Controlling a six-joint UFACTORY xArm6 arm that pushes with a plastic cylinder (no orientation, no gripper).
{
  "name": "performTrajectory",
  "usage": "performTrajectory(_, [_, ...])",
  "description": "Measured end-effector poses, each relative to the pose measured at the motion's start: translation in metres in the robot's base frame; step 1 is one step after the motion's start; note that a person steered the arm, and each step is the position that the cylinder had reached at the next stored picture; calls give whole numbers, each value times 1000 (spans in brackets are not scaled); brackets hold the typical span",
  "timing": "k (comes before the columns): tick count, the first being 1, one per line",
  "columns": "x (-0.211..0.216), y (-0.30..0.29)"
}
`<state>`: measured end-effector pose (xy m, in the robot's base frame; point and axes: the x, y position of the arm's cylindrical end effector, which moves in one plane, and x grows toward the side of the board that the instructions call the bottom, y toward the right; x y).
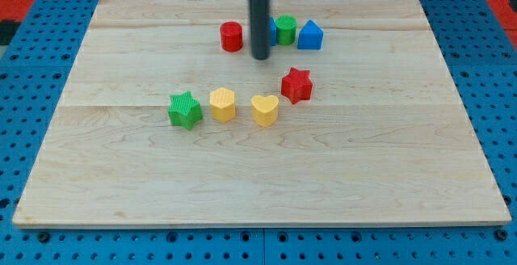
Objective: Point your arm towards top center
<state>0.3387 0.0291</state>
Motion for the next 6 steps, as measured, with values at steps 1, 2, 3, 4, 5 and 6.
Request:
performTrajectory(1, [0, 53])
performTrajectory(2, [0, 91])
performTrajectory(3, [-10, 139])
performTrajectory(4, [-44, 143])
performTrajectory(5, [-77, 136])
performTrajectory(6, [-108, 131])
